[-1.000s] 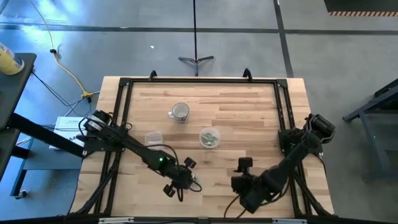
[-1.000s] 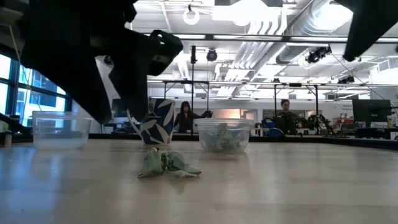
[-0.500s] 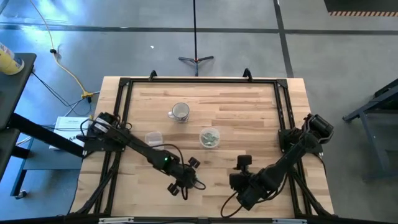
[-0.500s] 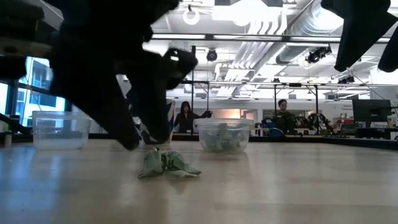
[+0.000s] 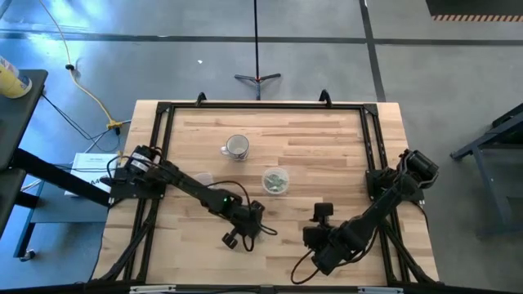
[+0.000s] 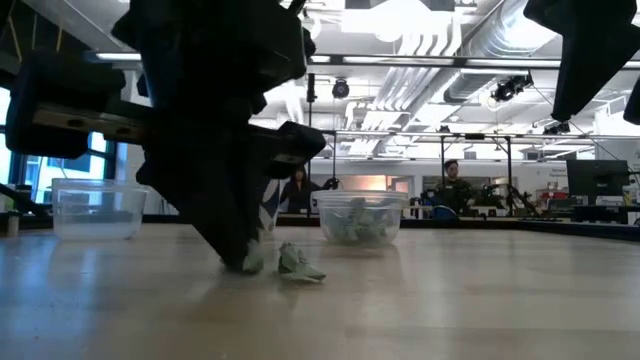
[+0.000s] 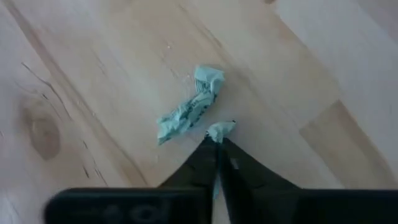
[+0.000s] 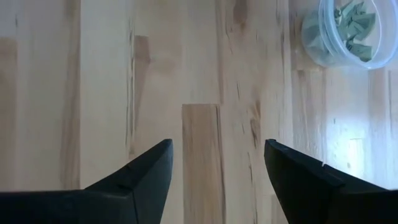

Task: Pick and place Stevia / Truvia into bins
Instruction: Put the white stevia packet into the right transparent container

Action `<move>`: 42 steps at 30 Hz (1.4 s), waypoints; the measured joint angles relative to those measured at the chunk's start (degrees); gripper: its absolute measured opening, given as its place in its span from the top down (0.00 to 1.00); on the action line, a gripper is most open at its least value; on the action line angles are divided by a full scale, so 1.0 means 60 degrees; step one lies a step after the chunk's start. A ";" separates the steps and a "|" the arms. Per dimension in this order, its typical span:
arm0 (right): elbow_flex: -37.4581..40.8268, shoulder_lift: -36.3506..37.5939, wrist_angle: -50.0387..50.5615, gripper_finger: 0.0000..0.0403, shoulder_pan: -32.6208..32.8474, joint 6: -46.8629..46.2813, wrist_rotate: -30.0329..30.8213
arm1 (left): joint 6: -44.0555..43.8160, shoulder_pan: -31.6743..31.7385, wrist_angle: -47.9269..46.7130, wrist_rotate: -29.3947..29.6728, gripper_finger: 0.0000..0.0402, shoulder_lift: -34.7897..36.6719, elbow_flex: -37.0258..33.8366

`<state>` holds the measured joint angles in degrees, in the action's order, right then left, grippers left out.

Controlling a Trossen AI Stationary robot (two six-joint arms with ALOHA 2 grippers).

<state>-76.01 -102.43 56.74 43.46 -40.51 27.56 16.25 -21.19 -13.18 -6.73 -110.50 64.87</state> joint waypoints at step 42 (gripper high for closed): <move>0.0000 -0.0007 0.1516 0.39 0.0747 -0.2516 0.1301 | 0.0345 0.2765 -0.3378 0.2246 0.48 -0.0129 0.3206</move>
<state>-76.01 -102.48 65.83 47.95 -55.61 35.37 18.32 -4.60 -33.45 6.74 -111.27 84.10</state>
